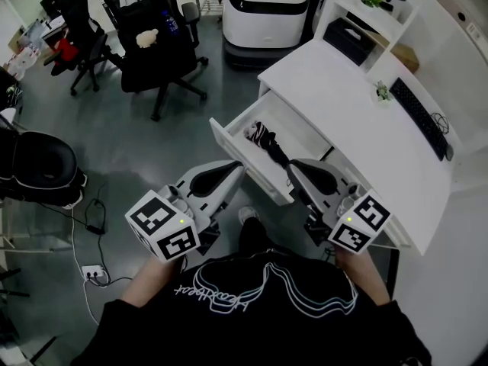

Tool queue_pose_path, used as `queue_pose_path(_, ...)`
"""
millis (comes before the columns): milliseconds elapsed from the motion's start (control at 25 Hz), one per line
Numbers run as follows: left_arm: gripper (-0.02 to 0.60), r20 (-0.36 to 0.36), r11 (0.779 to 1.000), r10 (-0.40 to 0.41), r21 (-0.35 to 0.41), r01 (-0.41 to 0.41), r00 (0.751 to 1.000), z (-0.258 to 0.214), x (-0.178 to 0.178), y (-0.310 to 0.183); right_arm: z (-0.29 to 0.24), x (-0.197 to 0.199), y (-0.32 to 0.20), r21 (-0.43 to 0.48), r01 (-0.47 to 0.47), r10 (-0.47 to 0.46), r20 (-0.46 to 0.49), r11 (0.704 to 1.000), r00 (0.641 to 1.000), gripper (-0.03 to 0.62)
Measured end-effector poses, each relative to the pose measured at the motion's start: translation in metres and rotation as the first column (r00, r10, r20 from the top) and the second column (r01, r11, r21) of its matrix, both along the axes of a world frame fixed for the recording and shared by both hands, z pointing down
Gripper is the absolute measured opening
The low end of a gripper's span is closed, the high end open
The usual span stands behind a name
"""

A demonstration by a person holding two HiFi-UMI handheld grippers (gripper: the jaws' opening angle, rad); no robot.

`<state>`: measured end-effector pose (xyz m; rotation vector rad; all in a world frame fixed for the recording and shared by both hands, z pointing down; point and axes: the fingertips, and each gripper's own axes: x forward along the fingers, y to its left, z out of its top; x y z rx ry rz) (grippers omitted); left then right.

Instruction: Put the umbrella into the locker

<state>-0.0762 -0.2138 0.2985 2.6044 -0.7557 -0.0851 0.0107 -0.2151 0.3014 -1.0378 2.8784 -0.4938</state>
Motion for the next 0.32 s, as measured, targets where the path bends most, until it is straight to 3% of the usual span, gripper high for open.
queue_pose_path(320,0.006,0.011,1.0,0.008,-0.027,-0.008,1.0,0.017,0.002,-0.018,0.013,0.0,-0.017,-0.022,-0.002,0.002,-0.009,1.0,1.0,0.003)
